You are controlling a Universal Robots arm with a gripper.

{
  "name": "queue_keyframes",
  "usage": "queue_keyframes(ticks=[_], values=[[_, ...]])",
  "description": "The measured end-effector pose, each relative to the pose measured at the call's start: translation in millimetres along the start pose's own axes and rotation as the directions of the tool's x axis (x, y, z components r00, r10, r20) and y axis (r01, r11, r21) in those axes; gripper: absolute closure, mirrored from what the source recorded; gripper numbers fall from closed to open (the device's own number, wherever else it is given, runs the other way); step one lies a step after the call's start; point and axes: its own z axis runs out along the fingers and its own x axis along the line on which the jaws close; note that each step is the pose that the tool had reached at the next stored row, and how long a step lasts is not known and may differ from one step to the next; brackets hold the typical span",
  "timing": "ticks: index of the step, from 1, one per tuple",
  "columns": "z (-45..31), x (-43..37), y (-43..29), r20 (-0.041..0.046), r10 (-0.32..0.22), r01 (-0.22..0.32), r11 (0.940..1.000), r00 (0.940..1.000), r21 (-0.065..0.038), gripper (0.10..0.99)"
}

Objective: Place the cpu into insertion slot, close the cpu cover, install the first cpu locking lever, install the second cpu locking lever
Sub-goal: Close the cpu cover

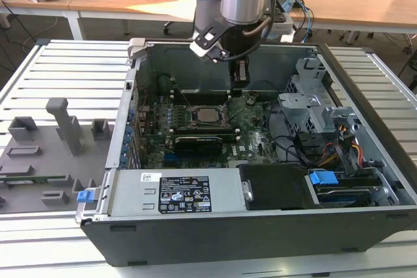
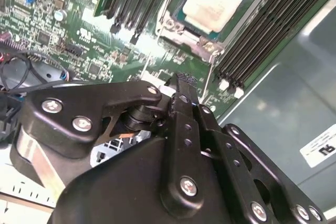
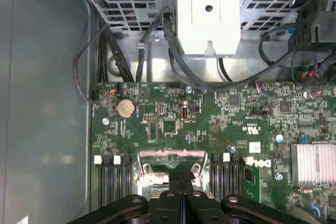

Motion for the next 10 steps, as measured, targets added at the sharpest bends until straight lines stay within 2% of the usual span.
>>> queue_keyframes(ticks=[4, 7, 10], values=[[1.0, 0.2, 12.8, 0.0001, 0.000, 0.000, 1.0000, 1.0000, 0.000, 0.980], [2.4, 0.5, 28.2, 0.0000, 0.000, 0.000, 1.0000, 1.0000, 0.000, 0.980], [3.2, 0.6, 34.4, 0.0000, 0.000, 0.000, 1.0000, 1.0000, 0.000, 0.980]])
